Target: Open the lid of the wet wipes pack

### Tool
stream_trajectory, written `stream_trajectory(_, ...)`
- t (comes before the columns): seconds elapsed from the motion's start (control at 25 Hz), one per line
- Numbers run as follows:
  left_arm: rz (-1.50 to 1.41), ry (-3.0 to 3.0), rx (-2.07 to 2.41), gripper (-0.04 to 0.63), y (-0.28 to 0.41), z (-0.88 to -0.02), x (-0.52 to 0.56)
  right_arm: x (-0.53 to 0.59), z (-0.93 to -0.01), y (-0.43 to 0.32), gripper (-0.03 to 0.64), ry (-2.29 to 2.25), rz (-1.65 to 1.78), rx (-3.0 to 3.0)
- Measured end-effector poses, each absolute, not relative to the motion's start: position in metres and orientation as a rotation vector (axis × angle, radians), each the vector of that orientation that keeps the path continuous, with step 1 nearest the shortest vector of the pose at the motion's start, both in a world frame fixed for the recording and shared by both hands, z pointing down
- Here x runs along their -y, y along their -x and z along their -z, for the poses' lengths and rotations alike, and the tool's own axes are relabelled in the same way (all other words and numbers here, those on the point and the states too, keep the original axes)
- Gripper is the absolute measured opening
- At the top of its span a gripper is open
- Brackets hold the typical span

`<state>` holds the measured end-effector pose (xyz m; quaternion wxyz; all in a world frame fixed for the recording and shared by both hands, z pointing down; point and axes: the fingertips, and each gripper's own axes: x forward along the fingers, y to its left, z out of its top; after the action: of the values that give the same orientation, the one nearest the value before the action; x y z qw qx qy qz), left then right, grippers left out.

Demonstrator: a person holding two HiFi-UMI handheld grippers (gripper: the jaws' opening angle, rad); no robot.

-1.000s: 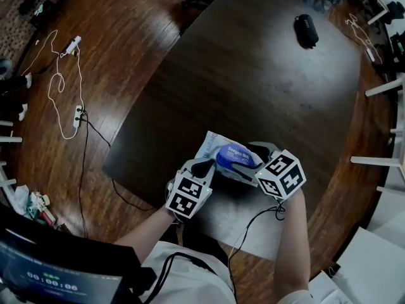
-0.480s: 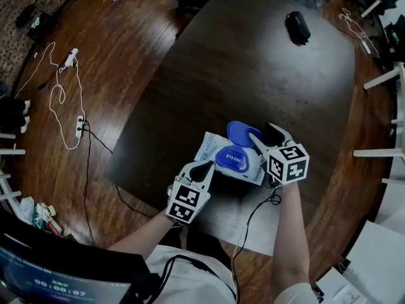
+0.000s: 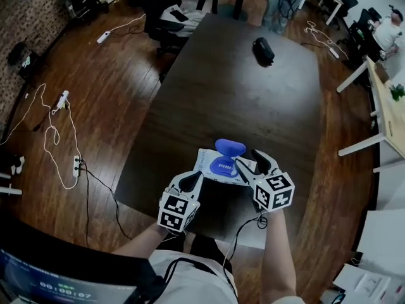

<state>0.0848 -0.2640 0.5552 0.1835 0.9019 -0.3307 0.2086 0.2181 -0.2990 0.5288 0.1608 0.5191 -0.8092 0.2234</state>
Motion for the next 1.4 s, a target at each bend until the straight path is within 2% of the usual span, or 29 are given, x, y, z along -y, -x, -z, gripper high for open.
stream_trajectory(0.2,-0.438,-2.662,0.881,0.002,-0.077,-0.495,0.255,0.246,-0.473,-0.209,0.28,-1.749,-0.586,2.358)
stream_trajectory(0.32,-0.319,-2.731,0.858,0.001,-0.069,-0.451,0.251,0.203,-0.438,-0.209,0.184,-1.993,-0.529,2.32)
stream_trajectory(0.4,-0.252,-2.764,0.847,0.001,-0.064,-0.425,0.246,0.177,-0.42,-0.205,0.074,-2.101,-0.495,2.287)
stream_trajectory(0.56,-0.185,-2.812,0.797,0.0,-0.056,-0.395,0.232,0.144,-0.396,-0.192,0.009,-2.191,-0.427,2.241)
stream_trajectory(0.88,-0.163,-2.8,0.706,0.0,-0.036,-0.402,0.199,0.112,-0.368,-0.174,0.009,-2.243,-0.357,2.19)
stream_trajectory(1.4,-0.245,-2.747,0.592,0.001,-0.014,-0.439,0.167,0.062,-0.401,-0.132,0.009,-2.218,-0.478,2.108)
